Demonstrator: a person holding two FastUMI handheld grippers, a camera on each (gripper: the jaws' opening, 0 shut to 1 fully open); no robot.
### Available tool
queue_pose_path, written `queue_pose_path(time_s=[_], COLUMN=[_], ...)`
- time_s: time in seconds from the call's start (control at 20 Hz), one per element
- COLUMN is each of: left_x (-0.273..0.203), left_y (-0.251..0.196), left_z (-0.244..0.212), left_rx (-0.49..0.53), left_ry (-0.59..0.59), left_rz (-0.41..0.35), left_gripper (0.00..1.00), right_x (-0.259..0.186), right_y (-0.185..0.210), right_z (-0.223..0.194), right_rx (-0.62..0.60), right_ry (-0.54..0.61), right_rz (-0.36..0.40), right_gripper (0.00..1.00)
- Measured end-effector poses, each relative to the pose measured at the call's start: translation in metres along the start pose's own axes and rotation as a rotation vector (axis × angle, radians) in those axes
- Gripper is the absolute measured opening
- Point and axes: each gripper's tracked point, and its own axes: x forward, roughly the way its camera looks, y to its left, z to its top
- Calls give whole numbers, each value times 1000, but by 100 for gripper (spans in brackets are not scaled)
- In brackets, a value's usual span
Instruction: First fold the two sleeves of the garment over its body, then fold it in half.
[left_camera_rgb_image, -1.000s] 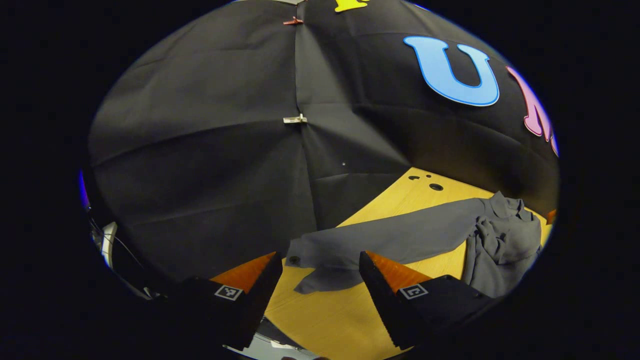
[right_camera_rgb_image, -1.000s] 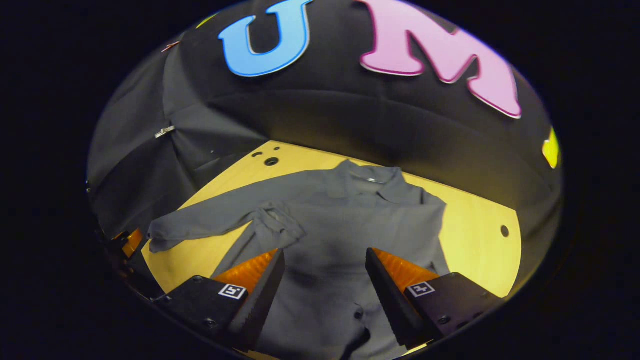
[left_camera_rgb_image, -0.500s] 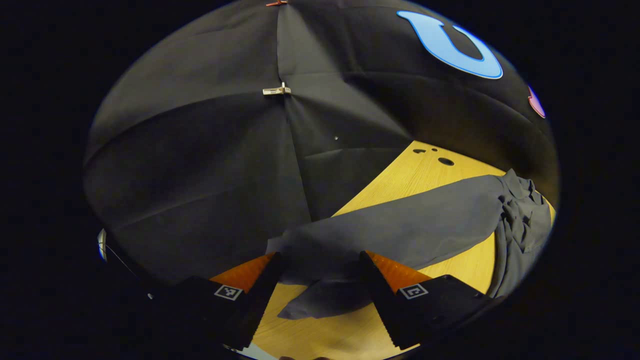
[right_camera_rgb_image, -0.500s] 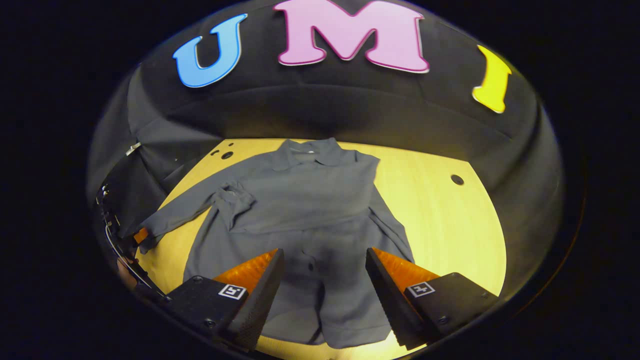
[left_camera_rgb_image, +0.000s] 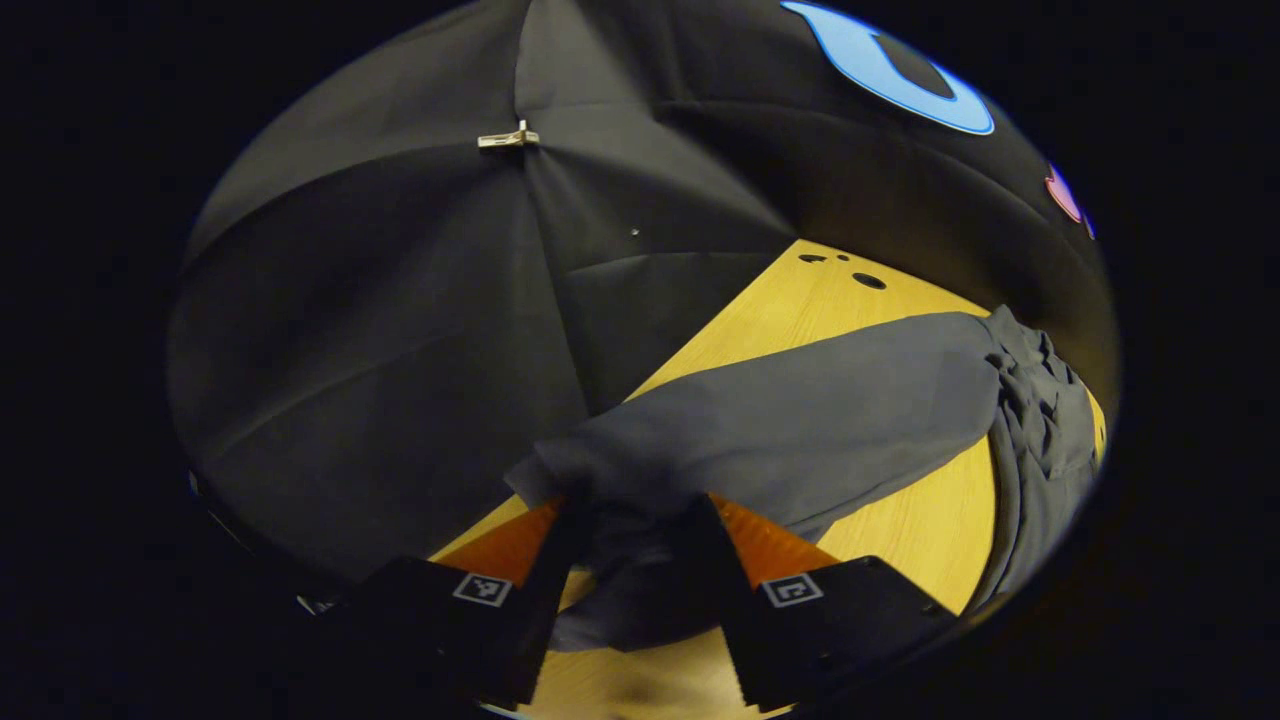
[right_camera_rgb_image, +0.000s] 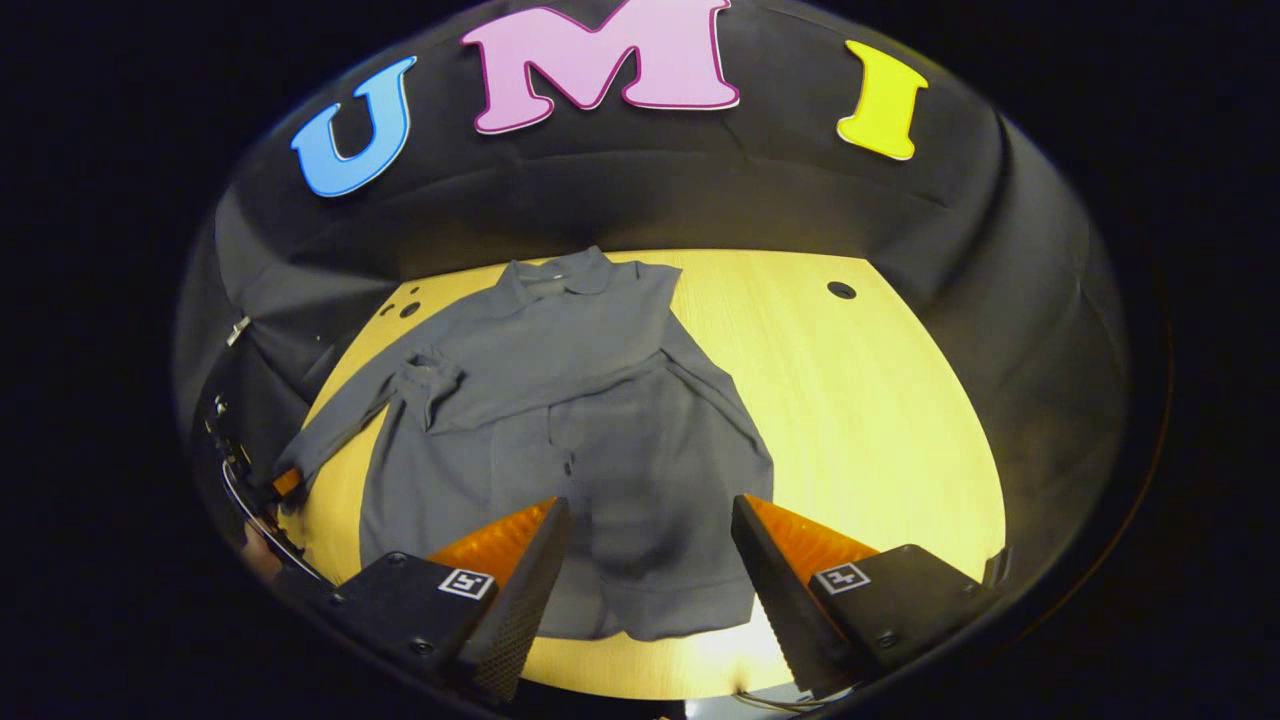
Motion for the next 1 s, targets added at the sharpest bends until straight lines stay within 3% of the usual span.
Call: queue_pose_path(time_s=[0.15, 0.25, 0.35, 0.7, 1.0], left_x=[4, 1, -4, -50, -91], left_y=[-16, -12, -17, -51, -148], left_z=[0, 5, 5, 64, 155], left_rx=[58, 64, 47, -45, -73], left_ry=[-6, -5, 12, -93, -240], left_rz=[-37, -26, -29, -48, -196], left_gripper=[33, 12, 6, 5, 5], right_x=[-17, -24, -25, -16, 0], right_y=[-7, -8, -13, -37, -56], right_z=[-10, -18, -21, -14, -11], right_rx=[-15, 1, 9, 76, 127], right_ry=[-5, -7, -12, -28, -37], right_rz=[-8, 0, -5, 20, 31], right_gripper=[99, 99, 99, 99, 99])
